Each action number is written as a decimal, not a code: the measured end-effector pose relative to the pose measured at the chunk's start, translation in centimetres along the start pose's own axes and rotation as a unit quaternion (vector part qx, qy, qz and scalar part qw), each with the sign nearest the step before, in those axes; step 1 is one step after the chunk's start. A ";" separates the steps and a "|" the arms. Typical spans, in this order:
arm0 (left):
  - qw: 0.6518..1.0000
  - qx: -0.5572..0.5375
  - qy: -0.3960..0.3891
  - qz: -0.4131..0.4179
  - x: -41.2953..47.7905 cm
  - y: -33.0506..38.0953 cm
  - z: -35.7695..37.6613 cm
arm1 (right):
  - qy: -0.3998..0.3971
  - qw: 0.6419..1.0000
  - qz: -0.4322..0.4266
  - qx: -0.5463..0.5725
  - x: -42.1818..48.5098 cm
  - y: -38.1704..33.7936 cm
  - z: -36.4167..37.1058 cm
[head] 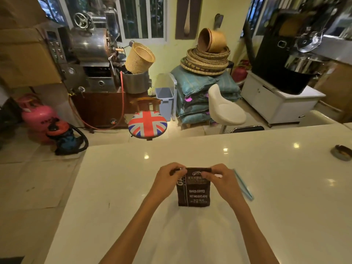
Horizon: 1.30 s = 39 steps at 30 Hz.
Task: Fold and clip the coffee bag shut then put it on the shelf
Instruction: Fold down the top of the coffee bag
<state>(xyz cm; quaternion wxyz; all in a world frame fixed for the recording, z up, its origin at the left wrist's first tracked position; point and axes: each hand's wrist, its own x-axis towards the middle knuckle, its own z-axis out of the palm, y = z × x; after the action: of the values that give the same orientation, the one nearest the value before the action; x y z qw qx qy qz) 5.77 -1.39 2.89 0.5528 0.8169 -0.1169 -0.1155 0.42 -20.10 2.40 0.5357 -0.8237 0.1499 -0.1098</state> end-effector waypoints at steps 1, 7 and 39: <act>0.999 -0.049 0.005 -0.011 -0.2 -0.4 0.3 | -0.014 1.000 0.019 -0.012 0.0 0.4 0.0; 0.990 -0.099 0.100 -0.010 -1.5 -0.5 3.5 | 0.008 0.988 -0.073 -0.133 -0.9 1.3 0.4; 0.983 -0.153 0.067 -0.074 -1.5 -1.5 13.2 | 0.102 0.973 0.148 0.145 4.1 8.6 -4.5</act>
<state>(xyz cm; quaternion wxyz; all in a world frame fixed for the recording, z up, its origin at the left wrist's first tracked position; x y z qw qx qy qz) 0.29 -11.93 -3.24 0.6680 0.7348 0.0000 -0.1179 1.55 -28.65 -3.54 0.6413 -0.6905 0.3068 -0.1333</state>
